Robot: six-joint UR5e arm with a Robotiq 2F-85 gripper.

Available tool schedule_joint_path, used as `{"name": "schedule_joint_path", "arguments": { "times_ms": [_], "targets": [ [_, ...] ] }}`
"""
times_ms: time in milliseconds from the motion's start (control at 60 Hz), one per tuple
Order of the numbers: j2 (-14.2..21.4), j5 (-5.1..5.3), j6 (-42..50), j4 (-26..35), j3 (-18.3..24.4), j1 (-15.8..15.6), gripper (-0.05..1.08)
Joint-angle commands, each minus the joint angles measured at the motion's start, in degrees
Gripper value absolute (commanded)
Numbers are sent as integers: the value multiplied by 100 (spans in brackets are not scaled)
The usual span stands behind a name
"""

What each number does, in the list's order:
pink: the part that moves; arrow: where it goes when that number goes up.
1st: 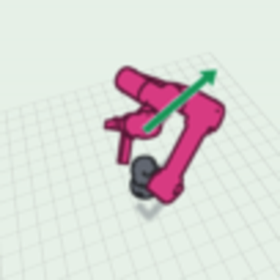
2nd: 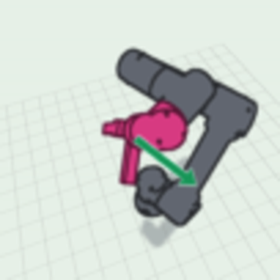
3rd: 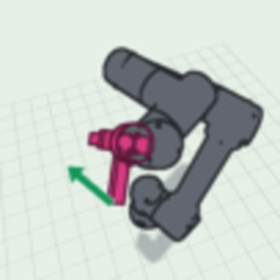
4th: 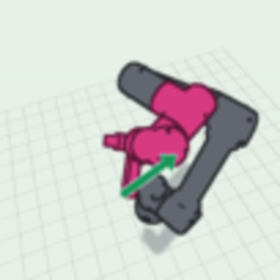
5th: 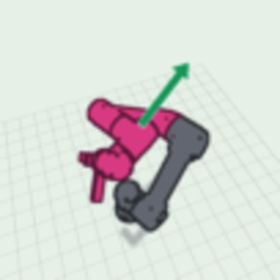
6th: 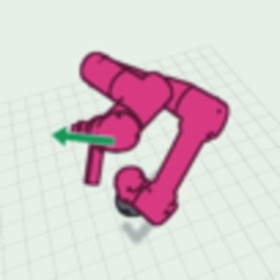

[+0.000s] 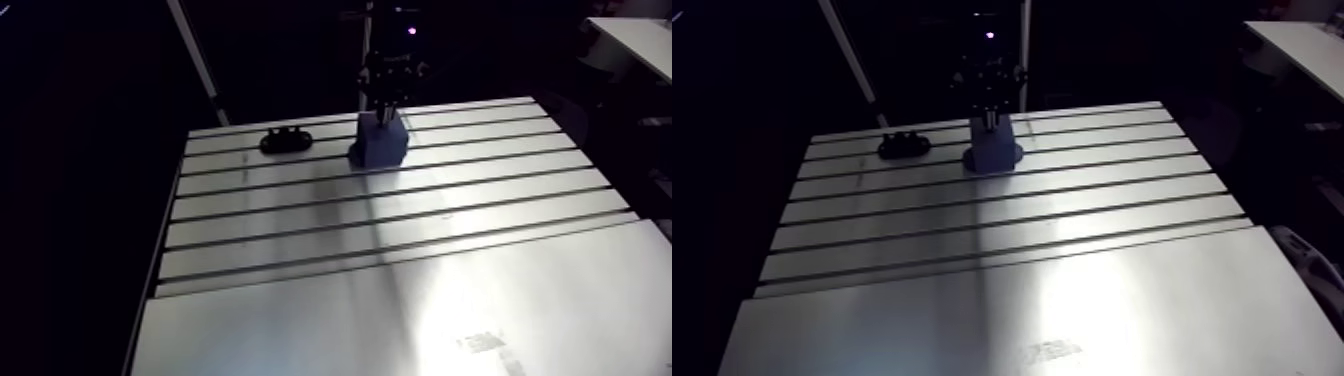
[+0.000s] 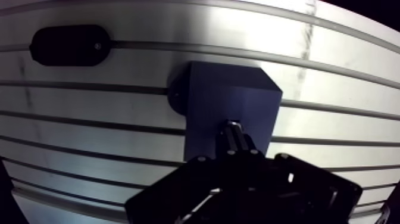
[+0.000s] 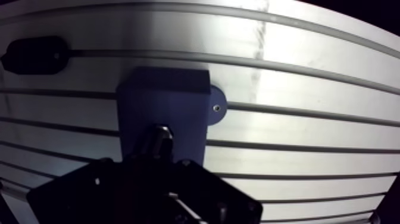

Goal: Pick up the M10 bolt and insert it into the hex recess until seated.

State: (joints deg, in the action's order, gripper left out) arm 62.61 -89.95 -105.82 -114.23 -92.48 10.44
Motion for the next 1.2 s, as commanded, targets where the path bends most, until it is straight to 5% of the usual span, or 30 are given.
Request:
{"name": "schedule_joint_path", "arguments": {
  "times_ms": [17,1200],
  "targets": [
    [0,0,-5,-72,-2,2,108],
    [0,0,-6,-140,-64,2,108]
  ]
}}
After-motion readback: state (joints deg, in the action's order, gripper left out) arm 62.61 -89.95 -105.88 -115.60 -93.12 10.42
